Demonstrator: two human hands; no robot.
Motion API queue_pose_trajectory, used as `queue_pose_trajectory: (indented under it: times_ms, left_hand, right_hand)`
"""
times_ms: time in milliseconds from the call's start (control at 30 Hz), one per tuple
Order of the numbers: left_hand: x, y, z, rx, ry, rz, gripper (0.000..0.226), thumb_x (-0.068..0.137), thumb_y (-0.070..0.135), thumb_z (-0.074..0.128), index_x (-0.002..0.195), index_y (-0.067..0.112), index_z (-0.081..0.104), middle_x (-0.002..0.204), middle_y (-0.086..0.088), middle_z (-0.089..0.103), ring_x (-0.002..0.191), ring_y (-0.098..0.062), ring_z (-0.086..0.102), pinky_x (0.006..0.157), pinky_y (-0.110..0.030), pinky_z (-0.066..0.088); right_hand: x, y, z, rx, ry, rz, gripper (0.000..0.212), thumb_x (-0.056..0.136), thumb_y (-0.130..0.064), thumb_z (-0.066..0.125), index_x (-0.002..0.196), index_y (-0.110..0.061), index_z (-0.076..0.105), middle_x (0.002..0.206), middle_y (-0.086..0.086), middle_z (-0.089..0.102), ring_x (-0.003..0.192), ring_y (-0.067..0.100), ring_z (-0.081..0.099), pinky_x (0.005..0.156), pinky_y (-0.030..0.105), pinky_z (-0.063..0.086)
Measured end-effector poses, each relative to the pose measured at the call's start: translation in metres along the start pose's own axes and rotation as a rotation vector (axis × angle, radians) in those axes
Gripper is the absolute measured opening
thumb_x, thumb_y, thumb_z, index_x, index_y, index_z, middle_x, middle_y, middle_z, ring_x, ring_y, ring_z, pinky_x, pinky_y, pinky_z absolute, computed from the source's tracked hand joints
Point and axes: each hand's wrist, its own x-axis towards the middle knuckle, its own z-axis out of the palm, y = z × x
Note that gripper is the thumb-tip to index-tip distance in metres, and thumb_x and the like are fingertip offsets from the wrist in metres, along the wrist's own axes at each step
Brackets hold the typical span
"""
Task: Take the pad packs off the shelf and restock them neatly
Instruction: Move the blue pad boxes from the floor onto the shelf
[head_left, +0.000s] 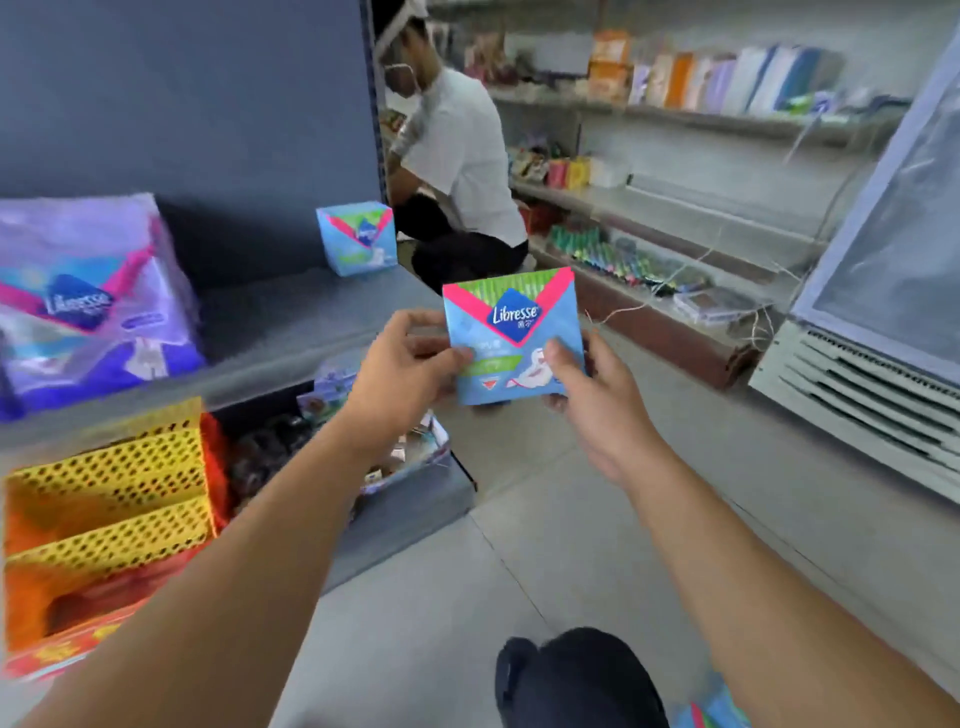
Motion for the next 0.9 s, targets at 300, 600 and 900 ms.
queue_pose_trajectory:
  times_ms: [300, 600, 900]
  left_hand:
    - [0.128, -0.034, -0.054, 0.376, 0.416, 0.149, 0.038, 0.088, 0.019, 0.070, 0.121, 0.028, 0.054, 0.107, 0.014, 0.064, 0.096, 0.001, 0.061, 0.082, -0.024, 0.053]
    - [0.283, -0.072, -0.097, 0.592, 0.661, 0.080, 0.036, 0.084, 0.022, 0.068, 0.118, 0.025, 0.058, 0.103, 0.008, 0.069, 0.091, -0.015, 0.066, 0.077, -0.031, 0.052]
    - [0.331, -0.089, -0.121, 0.741, 0.689, 0.018, 0.039, 0.086, 0.020, 0.068, 0.121, 0.021, 0.050, 0.108, 0.000, 0.066, 0.094, -0.021, 0.062, 0.067, -0.029, 0.043]
  right_hand:
    - [0.161, 0.043, 0.102, -0.331, -0.061, -0.146, 0.030, 0.092, -0.039, 0.062, 0.117, -0.025, 0.052, 0.103, -0.010, 0.067, 0.092, 0.007, 0.063, 0.062, 0.015, 0.041]
    - [0.334, 0.072, 0.174, -0.467, -0.252, -0.248, 0.030, 0.088, -0.028, 0.069, 0.115, -0.019, 0.058, 0.106, -0.007, 0.066, 0.091, 0.009, 0.061, 0.069, 0.022, 0.046]
    - [0.381, 0.089, 0.216, -0.598, -0.225, -0.295, 0.034, 0.087, -0.029, 0.071, 0.111, -0.014, 0.054, 0.111, 0.003, 0.066, 0.097, 0.020, 0.063, 0.079, 0.038, 0.054]
